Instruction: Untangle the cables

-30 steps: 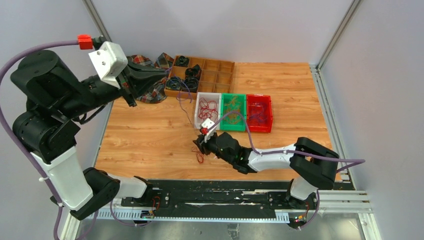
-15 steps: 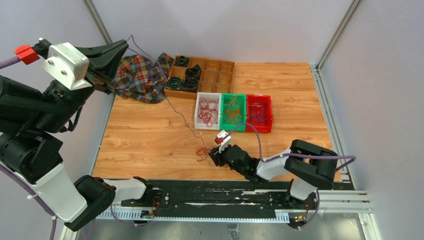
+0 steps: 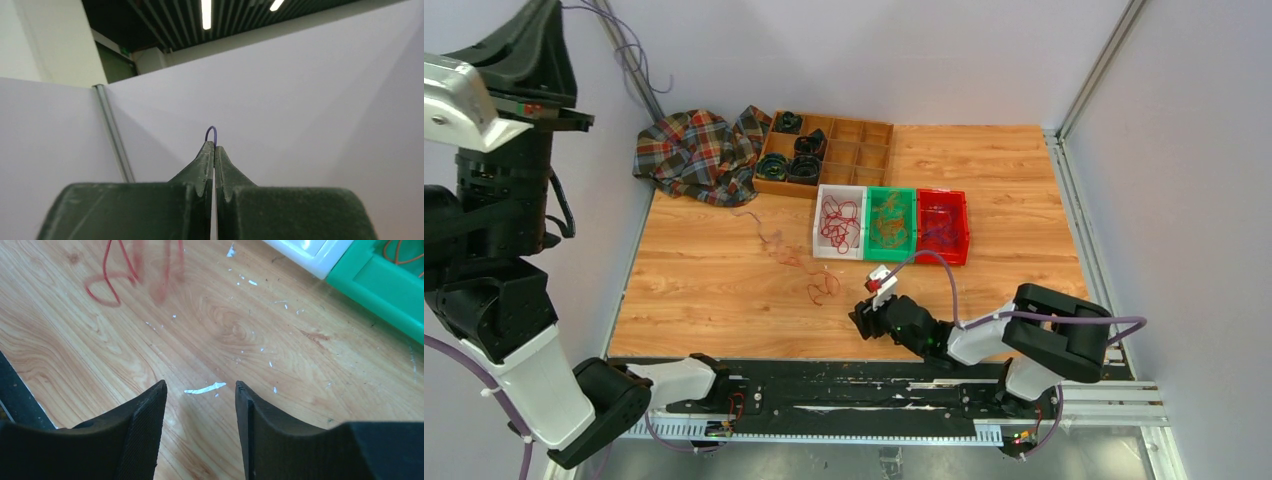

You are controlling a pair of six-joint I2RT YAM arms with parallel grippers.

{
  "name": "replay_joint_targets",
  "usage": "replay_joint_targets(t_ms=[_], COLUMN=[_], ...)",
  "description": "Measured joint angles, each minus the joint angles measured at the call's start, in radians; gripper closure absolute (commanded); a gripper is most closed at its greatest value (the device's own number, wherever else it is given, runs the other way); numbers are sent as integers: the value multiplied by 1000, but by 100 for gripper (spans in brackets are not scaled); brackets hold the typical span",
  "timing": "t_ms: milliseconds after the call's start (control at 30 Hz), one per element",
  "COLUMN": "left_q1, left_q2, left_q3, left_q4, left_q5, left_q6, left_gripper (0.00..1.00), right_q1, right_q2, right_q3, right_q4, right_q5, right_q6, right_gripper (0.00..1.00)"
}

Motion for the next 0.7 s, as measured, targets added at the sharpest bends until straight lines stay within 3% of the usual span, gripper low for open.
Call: replay_joint_targets(t_ms=[200, 400, 700], left_q1=[0, 0, 0], left_q2=[-6, -46, -60], left_q3=[-5, -34, -113], left_q4=[154, 99, -29], left_q5=[-79, 8, 130], left_q6=[23, -18, -46], left_gripper=[100, 100, 100], right_q1=[0, 0, 26], right_q2=[-47, -118, -158], right_q3=[-15, -2, 397], right_q4=[-8, -68, -165], right_q5=[19, 18, -71], right_q6=[2, -8, -124], right_gripper=[49, 36, 30])
